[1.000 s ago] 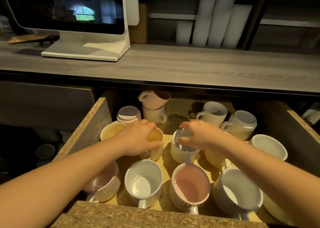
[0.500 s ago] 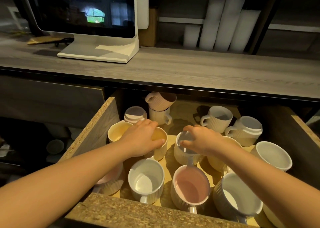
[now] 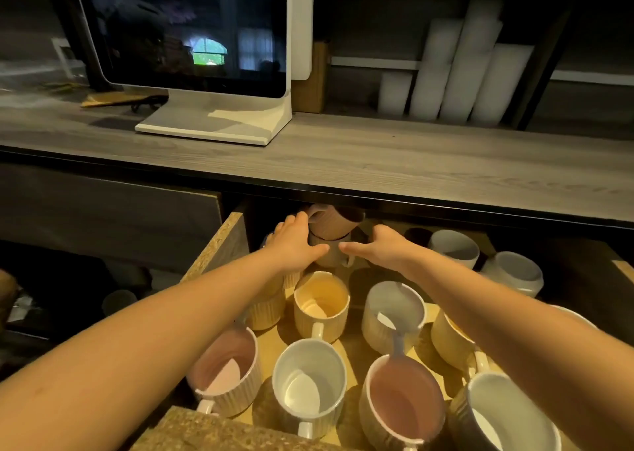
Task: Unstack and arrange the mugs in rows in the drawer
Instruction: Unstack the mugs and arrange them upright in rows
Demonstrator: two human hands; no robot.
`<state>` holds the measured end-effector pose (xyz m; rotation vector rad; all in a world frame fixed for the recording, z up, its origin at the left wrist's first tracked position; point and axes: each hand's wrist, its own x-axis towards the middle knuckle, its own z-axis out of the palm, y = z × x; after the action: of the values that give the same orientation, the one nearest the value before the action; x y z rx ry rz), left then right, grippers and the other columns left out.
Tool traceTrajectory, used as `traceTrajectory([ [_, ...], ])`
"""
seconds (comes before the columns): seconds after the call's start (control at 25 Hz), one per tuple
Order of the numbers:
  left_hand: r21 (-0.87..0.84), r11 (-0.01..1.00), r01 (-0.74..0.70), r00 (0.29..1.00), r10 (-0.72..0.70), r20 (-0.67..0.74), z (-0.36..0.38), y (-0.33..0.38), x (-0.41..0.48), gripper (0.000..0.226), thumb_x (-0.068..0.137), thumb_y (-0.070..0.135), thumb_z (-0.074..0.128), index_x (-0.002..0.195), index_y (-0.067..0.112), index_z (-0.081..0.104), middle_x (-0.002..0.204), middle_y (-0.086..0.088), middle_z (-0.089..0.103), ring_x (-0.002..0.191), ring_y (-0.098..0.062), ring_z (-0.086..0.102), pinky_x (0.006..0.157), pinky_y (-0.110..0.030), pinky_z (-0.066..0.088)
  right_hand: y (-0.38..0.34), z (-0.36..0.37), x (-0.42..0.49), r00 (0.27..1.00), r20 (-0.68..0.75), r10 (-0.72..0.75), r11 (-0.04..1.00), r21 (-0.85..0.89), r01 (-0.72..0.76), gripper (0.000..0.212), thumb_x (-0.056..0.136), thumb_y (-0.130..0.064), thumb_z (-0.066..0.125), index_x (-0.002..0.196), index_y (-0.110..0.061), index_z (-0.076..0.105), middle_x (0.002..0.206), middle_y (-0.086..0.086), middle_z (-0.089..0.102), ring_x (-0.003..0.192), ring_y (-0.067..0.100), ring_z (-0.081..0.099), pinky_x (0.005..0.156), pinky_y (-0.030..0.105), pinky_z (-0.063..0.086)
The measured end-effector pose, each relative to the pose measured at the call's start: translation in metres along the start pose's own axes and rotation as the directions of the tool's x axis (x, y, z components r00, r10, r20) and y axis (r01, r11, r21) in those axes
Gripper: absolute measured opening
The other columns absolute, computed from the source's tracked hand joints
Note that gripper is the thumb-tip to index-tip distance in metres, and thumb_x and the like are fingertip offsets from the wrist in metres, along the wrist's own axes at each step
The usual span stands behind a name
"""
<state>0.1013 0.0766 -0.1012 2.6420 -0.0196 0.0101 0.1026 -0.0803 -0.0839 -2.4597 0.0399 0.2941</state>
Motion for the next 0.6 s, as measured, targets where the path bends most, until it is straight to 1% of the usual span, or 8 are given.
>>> traceTrajectory([
  [0.16, -0.079, 0.997, 0.022, 1.0, -0.022, -0.005, 0.007, -0.006, 0.009, 0.063, 0.089, 0.031, 0.06, 0.139, 0.009, 0.028, 0.141, -0.013, 0.04, 0.128, -0.03, 0.042, 0.101, -0.043, 0.044, -0.018, 0.016, 0.015, 0.994, 0.006, 0.107, 0.952, 0.289, -0.105, 0.062, 0.087, -0.043, 0.06, 0.132, -0.003, 0.046, 0.134, 0.015, 0.052, 0.123, 0.03, 0.05, 0.091, 0.031, 0.042],
  [0.24, -0.104, 0.995, 0.009, 1.0, -0.01, -0.012, 0.009, -0.009, 0.008, 0.06, 0.088, 0.029, 0.061, 0.136, 0.011, 0.03, 0.137, -0.011, 0.044, 0.125, -0.028, 0.045, 0.098, -0.039, 0.046, -0.022, 0.023, 0.023, 0.982, 0.053, 0.181, 0.911, 0.367, -0.188, 0.052, 0.092, -0.035, 0.054, 0.131, -0.002, 0.048, 0.126, 0.017, 0.057, 0.118, 0.028, 0.053, 0.094, 0.031, 0.042],
  [0.28, -0.118, 0.993, 0.0, 1.0, -0.001, -0.014, 0.01, -0.009, 0.008, 0.058, 0.088, 0.028, 0.061, 0.135, 0.012, 0.031, 0.135, -0.01, 0.045, 0.124, -0.027, 0.046, 0.097, -0.039, 0.047, -0.022, 0.024, 0.027, 0.978, 0.076, 0.194, 0.898, 0.388, -0.209, 0.046, 0.094, -0.029, 0.05, 0.131, -0.001, 0.049, 0.114, 0.016, 0.06, 0.108, 0.025, 0.056, 0.095, 0.032, 0.042],
  [0.36, -0.154, 0.988, -0.02, 1.0, 0.019, -0.011, 0.008, -0.009, 0.007, 0.054, 0.088, 0.027, 0.063, 0.131, 0.013, 0.034, 0.132, -0.009, 0.047, 0.121, -0.026, 0.048, 0.096, -0.038, 0.048, -0.018, 0.028, 0.035, 0.978, 0.073, 0.195, 0.834, 0.513, -0.204, 0.039, 0.094, -0.016, 0.05, 0.128, 0.003, 0.051, 0.086, 0.006, 0.056, 0.081, 0.016, 0.052, 0.085, 0.03, 0.041],
  [0.4, -0.173, 0.984, -0.031, 1.0, 0.03, -0.008, 0.006, -0.009, 0.006, 0.054, 0.087, 0.026, 0.063, 0.13, 0.014, 0.034, 0.132, -0.009, 0.048, 0.121, -0.025, 0.048, 0.095, -0.038, 0.048, -0.016, 0.029, 0.037, 0.977, 0.06, 0.206, 0.792, 0.577, -0.203, 0.038, 0.092, -0.015, 0.053, 0.126, 0.004, 0.053, 0.08, 0.003, 0.053, 0.078, 0.015, 0.05, 0.081, 0.028, 0.04],
  [0.44, -0.194, 0.98, -0.046, 0.999, 0.046, -0.005, 0.004, -0.009, 0.005, 0.056, 0.087, 0.026, 0.064, 0.131, 0.014, 0.033, 0.134, -0.008, 0.047, 0.122, -0.024, 0.047, 0.096, -0.038, 0.048, -0.014, 0.03, 0.039, 0.975, 0.031, 0.221, 0.78, 0.594, -0.196, 0.037, 0.091, -0.018, 0.056, 0.122, 0.003, 0.055, 0.079, 0.003, 0.053, 0.081, 0.017, 0.05, 0.08, 0.028, 0.04],
  [0.52, -0.24, 0.967, -0.086, 0.996, 0.088, -0.001, -0.002, -0.007, 0.0, 0.064, 0.086, 0.026, 0.064, 0.138, 0.017, 0.027, 0.141, -0.006, 0.043, 0.129, -0.024, 0.043, 0.101, -0.039, 0.045, -0.011, 0.028, 0.036, 0.972, -0.053, 0.23, 0.81, 0.564, -0.161, 0.038, 0.089, -0.028, 0.059, 0.115, -0.001, 0.057, 0.085, 0.006, 0.057, 0.088, 0.02, 0.052, 0.08, 0.029, 0.043],
  [0.6, -0.286, 0.95, -0.128, 0.99, 0.141, 0.026, -0.008, -0.002, -0.012, 0.071, 0.087, 0.023, 0.063, 0.144, 0.021, 0.02, 0.145, -0.003, 0.038, 0.133, -0.023, 0.039, 0.101, -0.03, 0.04, -0.007, 0.024, 0.032, 0.978, -0.126, 0.165, 0.842, 0.535, -0.073, 0.046, 0.084, -0.036, 0.065, 0.114, -0.002, 0.056, 0.094, 0.008, 0.059, 0.089, 0.019, 0.053, 0.077, 0.027, 0.045],
])
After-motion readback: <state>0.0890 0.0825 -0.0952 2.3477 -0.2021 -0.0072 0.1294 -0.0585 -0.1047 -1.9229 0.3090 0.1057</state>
